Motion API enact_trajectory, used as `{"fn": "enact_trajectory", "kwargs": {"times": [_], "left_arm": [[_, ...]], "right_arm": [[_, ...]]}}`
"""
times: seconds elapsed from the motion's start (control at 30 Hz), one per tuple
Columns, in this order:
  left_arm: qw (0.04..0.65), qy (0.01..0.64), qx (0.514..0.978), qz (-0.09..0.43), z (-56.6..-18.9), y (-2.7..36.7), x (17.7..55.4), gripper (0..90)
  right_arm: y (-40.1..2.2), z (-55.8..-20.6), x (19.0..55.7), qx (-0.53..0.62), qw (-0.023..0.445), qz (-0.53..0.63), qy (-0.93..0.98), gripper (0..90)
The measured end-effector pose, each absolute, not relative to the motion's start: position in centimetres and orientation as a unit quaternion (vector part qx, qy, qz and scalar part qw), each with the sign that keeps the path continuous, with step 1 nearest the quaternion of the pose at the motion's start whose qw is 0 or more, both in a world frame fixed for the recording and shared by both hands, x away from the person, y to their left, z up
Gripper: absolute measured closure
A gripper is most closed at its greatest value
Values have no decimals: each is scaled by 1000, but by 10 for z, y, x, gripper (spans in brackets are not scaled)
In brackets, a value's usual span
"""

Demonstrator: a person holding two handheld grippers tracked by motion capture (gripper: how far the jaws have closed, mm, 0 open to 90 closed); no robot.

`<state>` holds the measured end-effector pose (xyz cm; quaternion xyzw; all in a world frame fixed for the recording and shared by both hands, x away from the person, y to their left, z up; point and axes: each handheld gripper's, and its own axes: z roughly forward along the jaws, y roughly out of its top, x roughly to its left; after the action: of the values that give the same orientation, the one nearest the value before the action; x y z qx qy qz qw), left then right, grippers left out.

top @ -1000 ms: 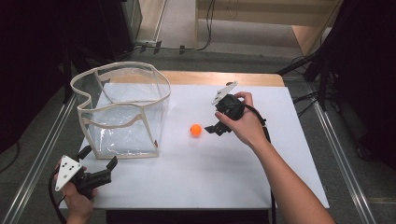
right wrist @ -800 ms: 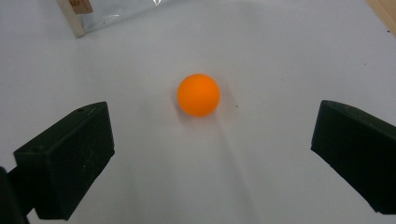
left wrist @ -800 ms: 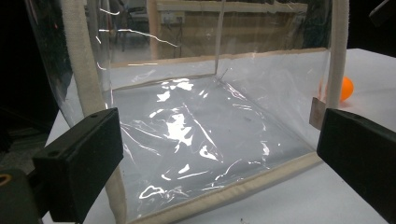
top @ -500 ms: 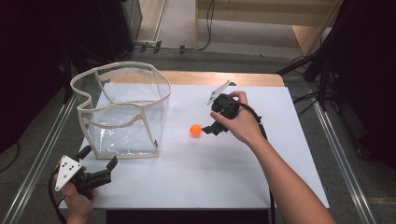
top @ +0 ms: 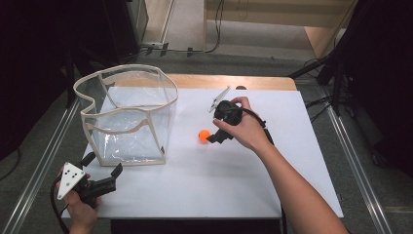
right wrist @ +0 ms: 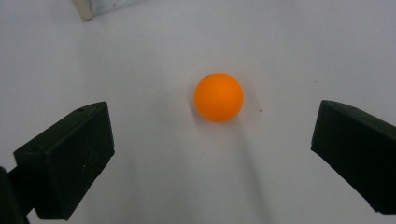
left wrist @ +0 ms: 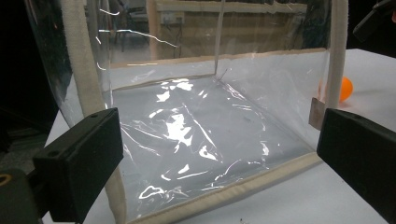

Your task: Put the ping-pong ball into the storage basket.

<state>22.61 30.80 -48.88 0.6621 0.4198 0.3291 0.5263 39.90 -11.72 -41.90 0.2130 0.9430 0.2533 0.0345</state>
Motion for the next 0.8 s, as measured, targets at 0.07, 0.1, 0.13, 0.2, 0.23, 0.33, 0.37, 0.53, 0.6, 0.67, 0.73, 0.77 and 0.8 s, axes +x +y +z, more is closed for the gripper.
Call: {"fn": "enact_trajectory", "kwargs": {"times": [0.07, 0.1, 0.13, 0.2, 0.23, 0.33, 0.37, 0.53, 0.6, 0.67, 0.73, 0.77, 0.8], "left_arm": [[526, 420, 662, 329, -489, 308, 226, 8], [527, 420, 662, 329, -489, 308, 226, 8], [526, 420, 662, 329, -489, 308, 226, 8], [526, 420, 662, 329, -489, 308, 226, 8], [527, 420, 662, 329, -489, 308, 226, 8], [526, 419, 662, 329, -489, 308, 226, 8], [526, 419, 663, 329, -489, 308, 226, 8], [526, 418, 663, 329, -489, 307, 226, 8], [526, 419, 663, 329, -489, 307, 226, 8], [526, 418, 664, 330, -489, 307, 226, 8], [525, 418, 664, 330, -489, 307, 226, 8], [525, 418, 664, 330, -489, 307, 226, 8], [525, 418, 664, 330, -489, 307, 226, 8]], "right_arm": [[-115, -421, 400, 213, 31, 249, 944, 0], [-115, -421, 401, 209, 32, 247, 946, 0], [-114, -422, 401, 208, 29, 246, 946, 0], [-113, -423, 402, 211, 28, 243, 946, 0], [-112, -423, 402, 208, 27, 245, 947, 0], [-110, -425, 403, 208, 25, 240, 948, 0], [-110, -425, 404, 207, 25, 238, 949, 0], [-105, -426, 406, 207, 22, 234, 950, 0], [-104, -426, 407, 208, 22, 234, 949, 0], [-101, -426, 408, 208, 20, 233, 950, 0], [-99, -427, 409, 206, 18, 230, 951, 0], [-98, -428, 410, 205, 18, 227, 952, 0], [-96, -429, 410, 202, 16, 230, 952, 0]]}}
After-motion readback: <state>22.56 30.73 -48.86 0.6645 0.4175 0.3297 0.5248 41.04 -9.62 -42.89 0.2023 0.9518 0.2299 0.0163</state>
